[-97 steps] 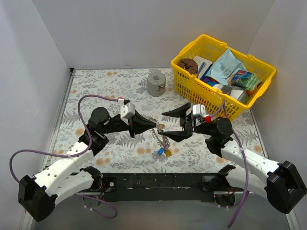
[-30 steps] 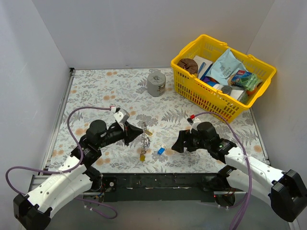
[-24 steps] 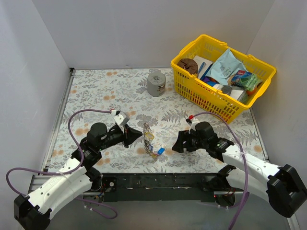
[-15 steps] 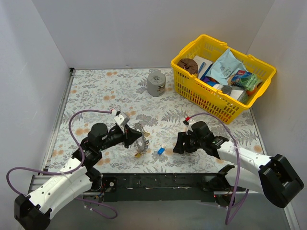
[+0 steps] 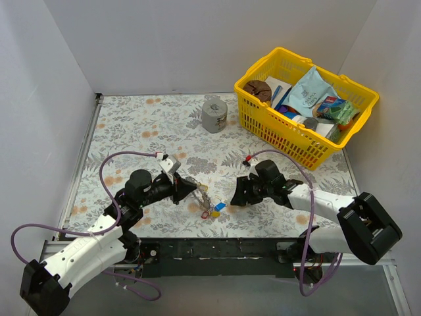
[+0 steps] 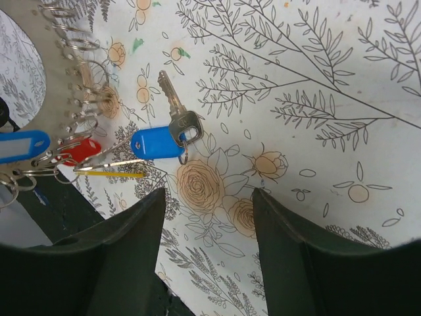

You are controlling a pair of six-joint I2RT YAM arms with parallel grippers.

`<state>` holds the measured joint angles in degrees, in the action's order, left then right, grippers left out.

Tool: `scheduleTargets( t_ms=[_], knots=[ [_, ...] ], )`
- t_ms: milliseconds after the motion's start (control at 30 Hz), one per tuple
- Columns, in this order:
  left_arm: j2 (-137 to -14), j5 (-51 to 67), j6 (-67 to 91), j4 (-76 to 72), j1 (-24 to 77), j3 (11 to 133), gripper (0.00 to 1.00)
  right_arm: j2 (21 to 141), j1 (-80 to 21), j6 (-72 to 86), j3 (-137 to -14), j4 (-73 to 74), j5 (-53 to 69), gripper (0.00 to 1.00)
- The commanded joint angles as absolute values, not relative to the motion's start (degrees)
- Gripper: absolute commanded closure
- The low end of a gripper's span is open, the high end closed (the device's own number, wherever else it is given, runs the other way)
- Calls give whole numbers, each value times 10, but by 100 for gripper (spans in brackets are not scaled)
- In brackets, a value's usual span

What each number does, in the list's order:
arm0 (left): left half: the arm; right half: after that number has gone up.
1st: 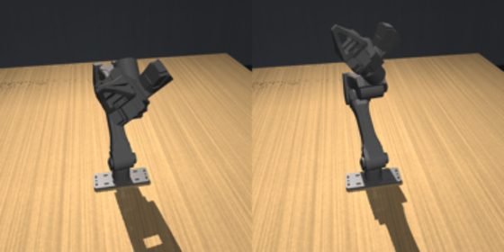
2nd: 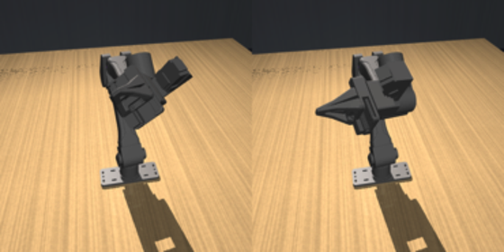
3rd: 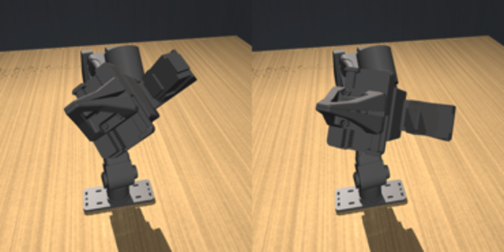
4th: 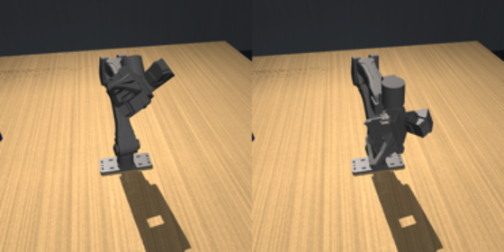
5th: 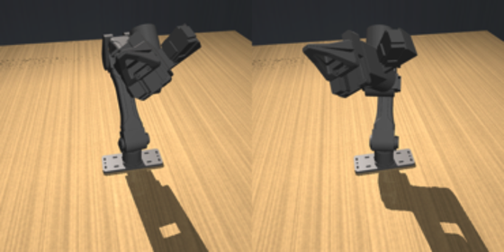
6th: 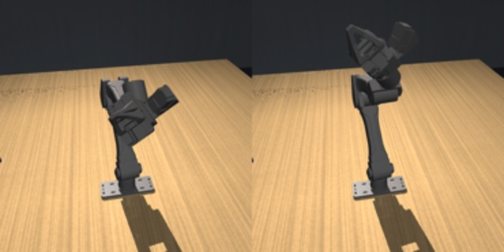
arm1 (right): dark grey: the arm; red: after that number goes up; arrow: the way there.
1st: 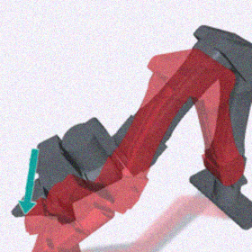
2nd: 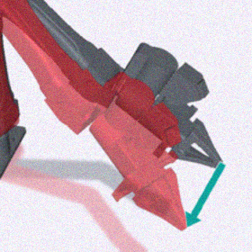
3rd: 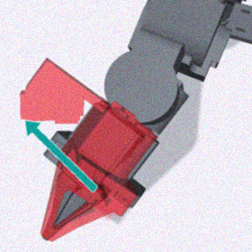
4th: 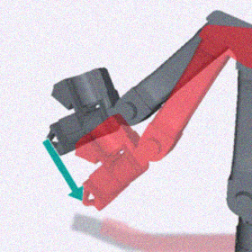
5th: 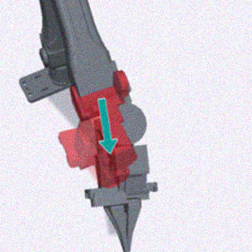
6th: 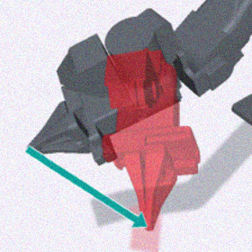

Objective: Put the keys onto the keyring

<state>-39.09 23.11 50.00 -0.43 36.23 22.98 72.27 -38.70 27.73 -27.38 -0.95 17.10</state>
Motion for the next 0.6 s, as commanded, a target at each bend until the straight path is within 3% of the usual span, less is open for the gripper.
scheduleTargets(
  t_ms=[0,567],
  knots=[
    [-388,236,501,-41,363,237,100,744,-388,280,-296,-60,201,38],
    [-374,233,499,-37,364,240,100,830,-394,315,-313,-113,237,54]
  ],
)
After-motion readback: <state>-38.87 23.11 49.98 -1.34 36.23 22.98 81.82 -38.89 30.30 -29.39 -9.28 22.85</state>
